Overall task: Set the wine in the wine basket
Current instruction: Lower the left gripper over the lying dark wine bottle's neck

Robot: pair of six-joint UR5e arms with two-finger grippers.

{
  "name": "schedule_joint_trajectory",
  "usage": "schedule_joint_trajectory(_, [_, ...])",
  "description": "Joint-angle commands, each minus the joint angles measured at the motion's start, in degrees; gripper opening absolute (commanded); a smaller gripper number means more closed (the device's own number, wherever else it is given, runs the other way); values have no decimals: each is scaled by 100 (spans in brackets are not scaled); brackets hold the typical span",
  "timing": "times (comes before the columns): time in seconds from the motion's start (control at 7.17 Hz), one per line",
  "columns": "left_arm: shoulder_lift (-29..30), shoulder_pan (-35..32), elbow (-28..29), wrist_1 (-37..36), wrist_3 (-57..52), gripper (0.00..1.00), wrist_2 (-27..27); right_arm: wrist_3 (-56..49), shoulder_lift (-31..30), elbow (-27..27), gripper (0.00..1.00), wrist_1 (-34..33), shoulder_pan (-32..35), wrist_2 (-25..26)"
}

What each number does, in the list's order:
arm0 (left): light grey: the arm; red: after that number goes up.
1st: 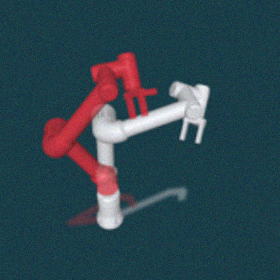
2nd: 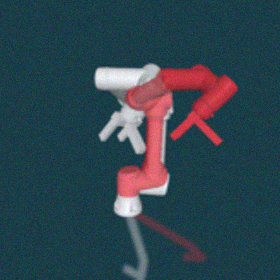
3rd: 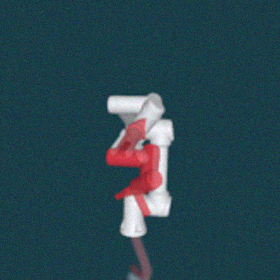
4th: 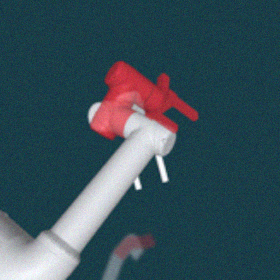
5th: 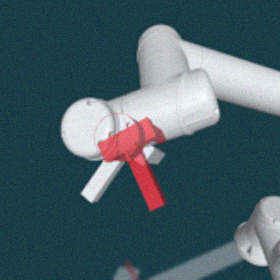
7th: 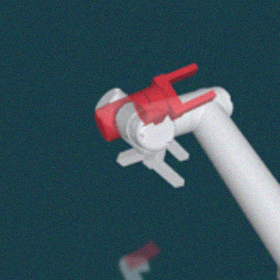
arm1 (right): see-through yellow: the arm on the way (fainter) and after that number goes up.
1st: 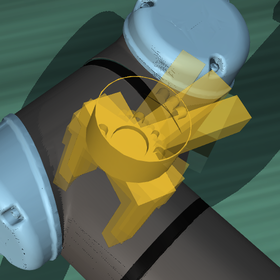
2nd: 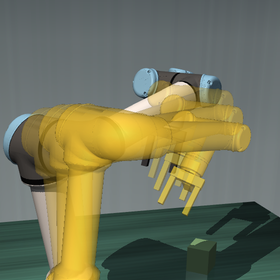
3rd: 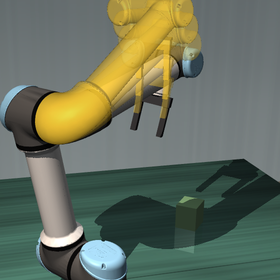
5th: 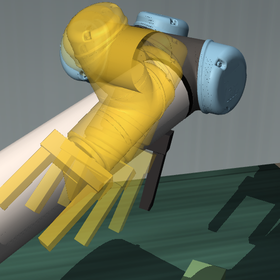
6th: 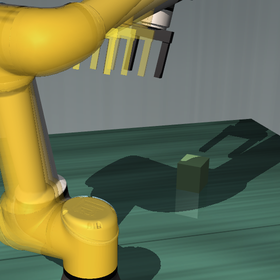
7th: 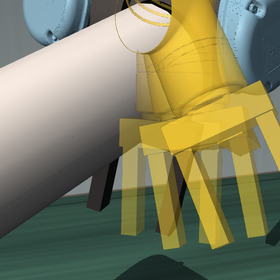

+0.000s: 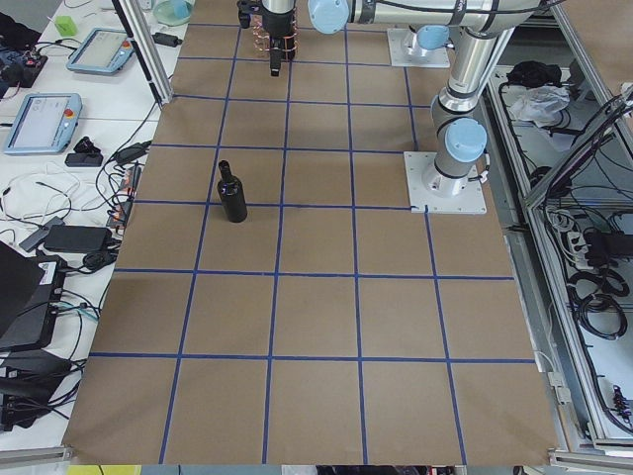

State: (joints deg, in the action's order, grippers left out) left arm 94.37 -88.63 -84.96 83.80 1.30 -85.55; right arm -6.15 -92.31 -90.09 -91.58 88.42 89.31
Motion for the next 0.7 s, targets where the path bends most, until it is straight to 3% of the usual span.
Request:
schedule_joint_trajectory(0.0, [-50, 4, -47, 66, 2, 100, 22, 0, 3, 0, 100, 0, 0, 7])
schedule_joint_trajectory(0.28, [-42, 240, -47, -3, -207, 100, -5, 0, 3, 0, 100, 0, 0, 7])
schedule_joint_trajectory(0.56, [151, 809, -39, -117, -1310, 100, 56, 0, 3, 0, 100, 0, 0, 7])
